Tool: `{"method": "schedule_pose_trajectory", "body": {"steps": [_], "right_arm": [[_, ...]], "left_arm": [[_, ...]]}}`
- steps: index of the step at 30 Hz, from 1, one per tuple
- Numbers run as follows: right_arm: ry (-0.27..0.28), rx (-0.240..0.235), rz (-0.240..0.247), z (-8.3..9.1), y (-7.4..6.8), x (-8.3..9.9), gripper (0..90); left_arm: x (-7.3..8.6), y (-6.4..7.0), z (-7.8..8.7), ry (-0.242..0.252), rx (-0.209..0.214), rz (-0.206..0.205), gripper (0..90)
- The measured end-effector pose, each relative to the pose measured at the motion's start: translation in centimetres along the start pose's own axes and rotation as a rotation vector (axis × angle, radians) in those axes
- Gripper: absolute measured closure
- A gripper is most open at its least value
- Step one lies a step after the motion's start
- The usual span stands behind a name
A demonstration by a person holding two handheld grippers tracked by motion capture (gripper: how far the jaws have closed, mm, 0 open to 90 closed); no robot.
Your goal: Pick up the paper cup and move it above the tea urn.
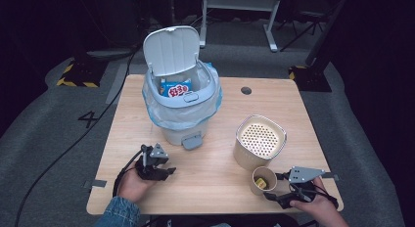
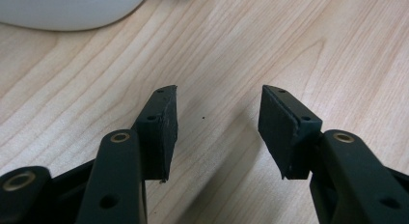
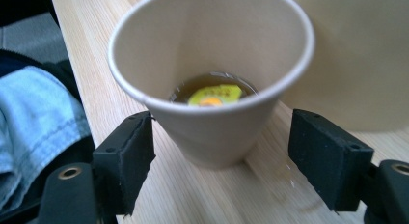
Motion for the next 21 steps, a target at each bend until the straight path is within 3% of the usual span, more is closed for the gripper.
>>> {"method": "schedule_pose_trajectory", "body": {"steps": [7,13,17,21], "right_arm": [[0.087,0.006,0.016,-0.9,-0.4,-0.9,23.5],[0.127,0.012,0.019,-1.7,-0.5,-1.0,23.7],[0.128,0.013,0.012,-2.1,-0.6,-0.6,25.2],[0.145,0.012,0.010,-2.3,-0.4,-0.6,27.3]], "left_arm": [[0.1,-0.5,0.0,0.048,0.004,0.024,48.6],[0.2,-0.6,-0.3,0.074,-0.033,-0.037,44.8],[0.2,-0.7,-0.4,0.091,-0.030,-0.041,43.4],[0.3,-0.9,-0.5,0.144,-0.019,-0.051,41.6]]}}
Point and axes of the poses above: each handheld gripper's, and its own axes: z roughly backward along the jaws, x roughly out of its underside, y roughly to its right, the point moved 9 cm from there along -z, roughly forward along the jaws, and after that the axes turned 7 degrees about y, right-handed, at the moved point
